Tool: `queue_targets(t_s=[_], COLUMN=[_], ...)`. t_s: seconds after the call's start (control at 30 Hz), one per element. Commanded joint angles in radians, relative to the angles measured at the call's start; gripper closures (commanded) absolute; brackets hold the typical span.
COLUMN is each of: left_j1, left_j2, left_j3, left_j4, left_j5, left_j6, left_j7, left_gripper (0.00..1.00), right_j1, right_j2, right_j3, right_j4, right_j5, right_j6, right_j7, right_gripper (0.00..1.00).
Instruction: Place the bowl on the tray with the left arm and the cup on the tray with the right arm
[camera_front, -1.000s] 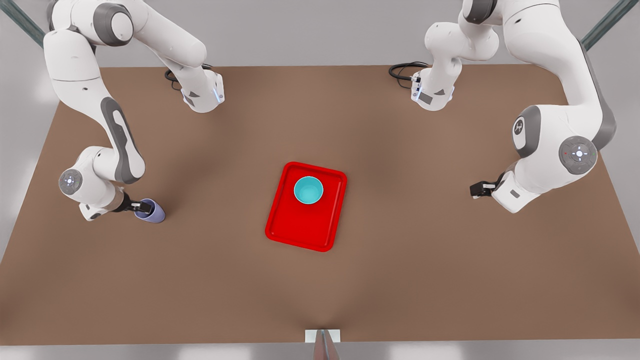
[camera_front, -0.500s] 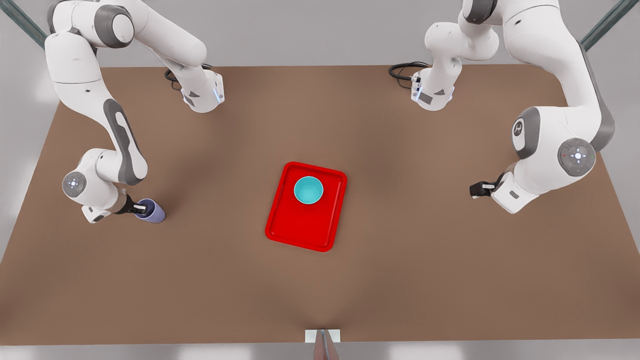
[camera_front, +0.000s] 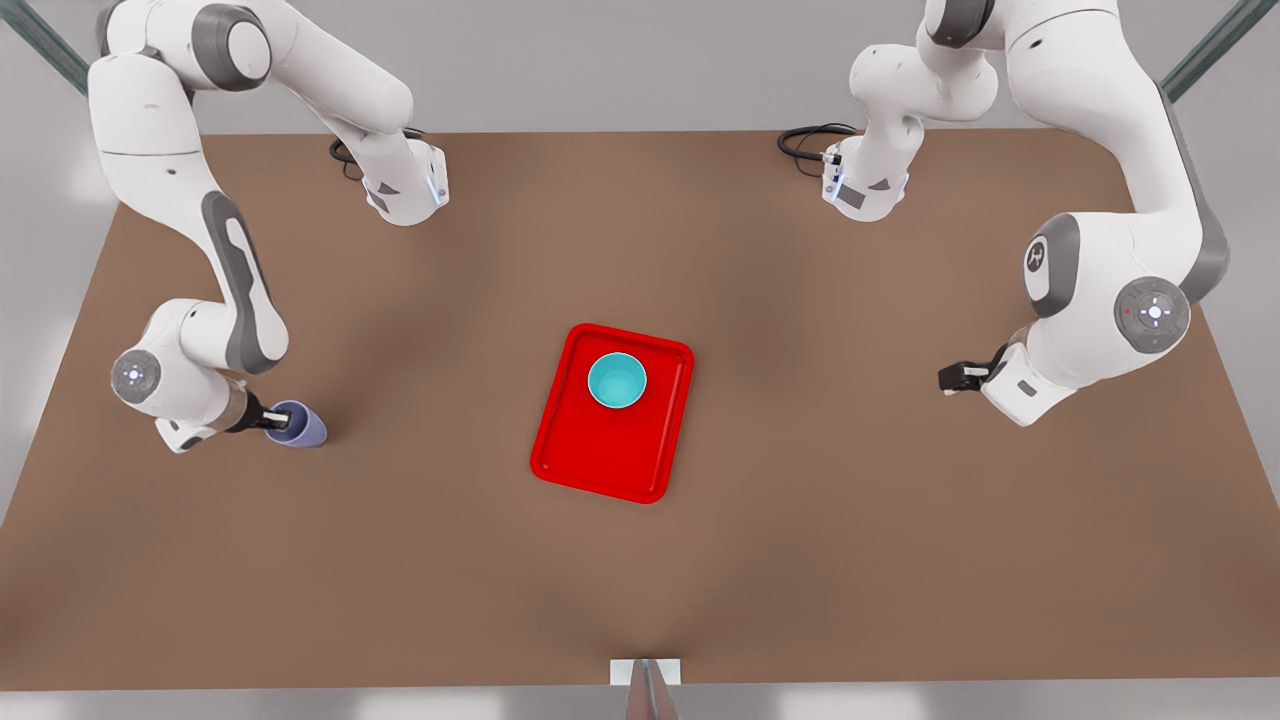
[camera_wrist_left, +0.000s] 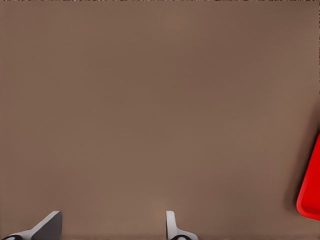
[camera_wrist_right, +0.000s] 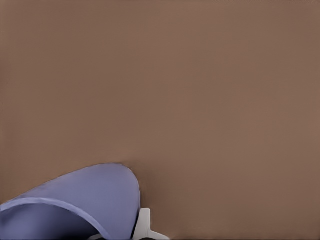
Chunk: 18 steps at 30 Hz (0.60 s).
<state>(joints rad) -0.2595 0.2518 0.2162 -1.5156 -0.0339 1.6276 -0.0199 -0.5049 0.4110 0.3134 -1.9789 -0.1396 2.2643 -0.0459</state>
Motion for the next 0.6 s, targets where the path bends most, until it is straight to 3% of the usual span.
queue_targets(t_s=[0.0, 0.2, 0.57], left_j1=[0.0, -0.018, -0.027], left_j2=[0.0, -0.003, -0.003], left_j3=[0.0, 0.0, 0.002], left_j4=[0.0, 0.0, 0.0], left_j5=[0.0, 0.0, 0.0], left_j6=[0.0, -0.002, -0.003], left_j7=[0.0, -0.003, -0.002], left_gripper=[0.0, 0.0, 0.0], right_j1=[-0.001, 0.031, 0.463], right_j2=[0.0, -0.014, 0.061], right_j3=[0.006, 0.214, 0.207], right_j4=[0.011, 0.064, 0.333], right_j5=[-0.005, -0.003, -0.063], right_j6=[-0.018, -0.112, -0.21], right_j7=[0.004, 0.049, 0.279], right_gripper=[0.79, 0.79, 0.79])
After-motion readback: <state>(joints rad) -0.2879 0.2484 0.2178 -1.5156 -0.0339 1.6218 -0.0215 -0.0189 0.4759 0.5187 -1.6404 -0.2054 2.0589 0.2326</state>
